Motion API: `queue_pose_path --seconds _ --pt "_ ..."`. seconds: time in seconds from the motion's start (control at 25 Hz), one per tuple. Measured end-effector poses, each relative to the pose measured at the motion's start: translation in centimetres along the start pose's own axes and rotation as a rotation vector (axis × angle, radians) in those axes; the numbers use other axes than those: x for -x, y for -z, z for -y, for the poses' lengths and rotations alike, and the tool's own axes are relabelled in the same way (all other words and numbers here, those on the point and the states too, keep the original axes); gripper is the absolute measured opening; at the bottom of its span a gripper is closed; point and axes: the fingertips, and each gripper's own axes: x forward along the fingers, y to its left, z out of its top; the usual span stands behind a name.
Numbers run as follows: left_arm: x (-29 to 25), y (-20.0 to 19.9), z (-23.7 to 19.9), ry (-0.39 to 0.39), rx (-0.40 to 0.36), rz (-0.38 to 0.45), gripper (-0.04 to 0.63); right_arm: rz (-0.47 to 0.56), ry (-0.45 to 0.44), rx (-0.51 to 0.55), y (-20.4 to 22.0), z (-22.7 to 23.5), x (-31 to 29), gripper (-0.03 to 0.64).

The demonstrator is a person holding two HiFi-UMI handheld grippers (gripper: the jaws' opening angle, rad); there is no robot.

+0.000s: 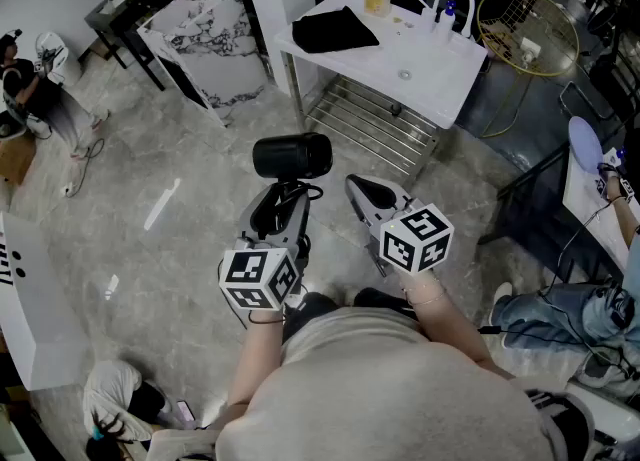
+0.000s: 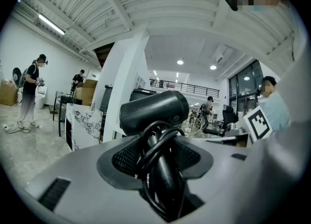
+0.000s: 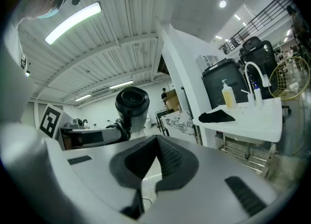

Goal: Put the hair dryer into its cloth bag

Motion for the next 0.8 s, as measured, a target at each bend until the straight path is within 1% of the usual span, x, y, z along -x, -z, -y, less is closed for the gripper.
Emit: queue_pose_path --seconds 0.28,0.44,0.64,0.8 --pt "-0.2 0.7 -0.3 0.0 -0.005 -0.029 0.198 0.003 -0.001 -0.004 0.0 0.0 -0.2 -0.002" --pt "-0.4 0.4 -0.3 0.004 -0.004 -0.033 0.198 0.001 -0.011 0.005 -0.4 -0.4 -0.6 -0.002" --pt "-0.4 0.1 -0.1 0.006 0.002 -0.017 0.198 0.046 -0.04 -0.01 -1.0 -0.7 -0.2 -0.002" --pt "-0.5 -0.3 0.5 0.006 0.004 0.01 0.198 0.052 -0.046 0.003 -1.2 -0.2 0.5 -0.002"
